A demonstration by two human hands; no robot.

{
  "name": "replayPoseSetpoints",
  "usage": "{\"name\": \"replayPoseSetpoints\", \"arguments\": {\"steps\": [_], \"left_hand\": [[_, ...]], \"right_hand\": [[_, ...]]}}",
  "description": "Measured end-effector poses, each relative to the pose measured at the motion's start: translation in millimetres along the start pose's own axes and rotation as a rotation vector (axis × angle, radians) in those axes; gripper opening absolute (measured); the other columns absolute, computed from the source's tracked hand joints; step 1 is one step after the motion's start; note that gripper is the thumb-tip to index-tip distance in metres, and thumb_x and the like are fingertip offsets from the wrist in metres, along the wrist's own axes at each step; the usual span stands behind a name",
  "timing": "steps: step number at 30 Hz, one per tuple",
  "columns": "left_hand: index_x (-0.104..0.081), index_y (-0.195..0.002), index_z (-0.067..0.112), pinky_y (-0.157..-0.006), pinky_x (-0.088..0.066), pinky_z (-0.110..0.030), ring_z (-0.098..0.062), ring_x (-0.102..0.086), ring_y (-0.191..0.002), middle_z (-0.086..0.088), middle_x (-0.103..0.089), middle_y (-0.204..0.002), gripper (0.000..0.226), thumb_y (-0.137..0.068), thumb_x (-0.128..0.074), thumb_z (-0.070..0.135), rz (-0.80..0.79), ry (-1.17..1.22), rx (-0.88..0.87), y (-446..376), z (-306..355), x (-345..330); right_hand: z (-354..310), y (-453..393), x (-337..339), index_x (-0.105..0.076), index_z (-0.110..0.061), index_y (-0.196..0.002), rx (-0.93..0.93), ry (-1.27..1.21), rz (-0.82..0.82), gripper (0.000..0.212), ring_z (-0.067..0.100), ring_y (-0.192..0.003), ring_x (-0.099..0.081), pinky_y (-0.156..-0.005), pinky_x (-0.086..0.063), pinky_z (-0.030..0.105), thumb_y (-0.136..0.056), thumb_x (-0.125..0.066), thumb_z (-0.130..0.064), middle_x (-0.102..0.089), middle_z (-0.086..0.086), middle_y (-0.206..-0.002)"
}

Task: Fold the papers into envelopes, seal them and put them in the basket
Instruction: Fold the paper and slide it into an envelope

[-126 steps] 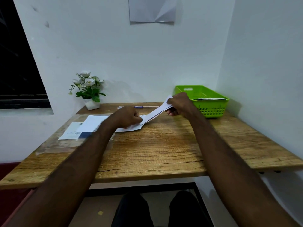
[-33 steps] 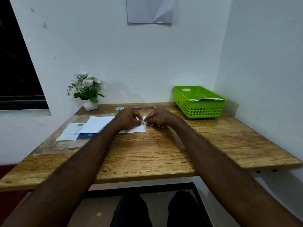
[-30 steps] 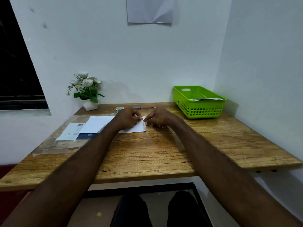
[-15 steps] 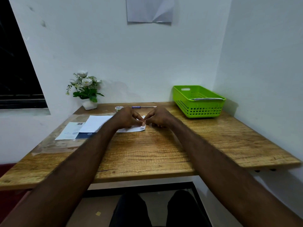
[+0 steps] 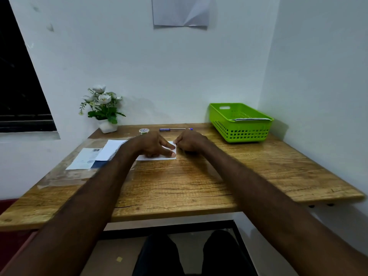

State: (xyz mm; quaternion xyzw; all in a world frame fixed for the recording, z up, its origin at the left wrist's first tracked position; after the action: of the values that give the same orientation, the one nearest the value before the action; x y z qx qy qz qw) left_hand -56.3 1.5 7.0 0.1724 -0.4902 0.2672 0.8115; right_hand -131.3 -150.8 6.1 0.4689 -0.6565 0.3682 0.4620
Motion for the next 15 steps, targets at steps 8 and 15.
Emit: {"name": "replayPoseSetpoints", "arguments": {"steps": [8, 15], "left_hand": [[-0.060, -0.138, 0.042, -0.049, -0.042, -0.012, -0.002, -0.047, -0.038, 0.008, -0.056, -0.044, 0.058, -0.084, -0.073, 0.060, -0.054, -0.026, 0.040, 2.2, -2.9, 1.1], [-0.060, -0.140, 0.038, -0.049, -0.045, -0.017, -0.003, -0.048, -0.038, 0.006, -0.057, -0.046, 0.059, -0.085, -0.076, 0.054, -0.077, 0.021, 0.050, 2.1, -3.6, -0.8]], "right_hand": [[-6.4, 10.4, 2.5, -0.065, -0.014, -0.136, 0.092, 0.203, -0.108, 0.038, 0.026, -0.120, -0.061, -0.104, -0.051, 0.042, -0.107, -0.041, -0.021, -0.063, 0.008, -0.138], [1.1, 13.9, 8.4, -0.057, -0.024, -0.143, -0.032, 0.028, -0.246, 0.048, 0.018, -0.051, -0.050, -0.046, -0.046, 0.025, -0.101, -0.038, -0.012, -0.060, 0.009, -0.078]]}}
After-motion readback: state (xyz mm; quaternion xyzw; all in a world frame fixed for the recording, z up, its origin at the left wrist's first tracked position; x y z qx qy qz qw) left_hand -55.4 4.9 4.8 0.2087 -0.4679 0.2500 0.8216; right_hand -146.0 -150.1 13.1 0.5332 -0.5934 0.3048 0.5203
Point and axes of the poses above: each hand's wrist, its own y-axis away from the middle knuckle, its own x-axis out of the back of the hand, z = x × y, the point moved 2 cm from there along -y, towards the middle knuckle
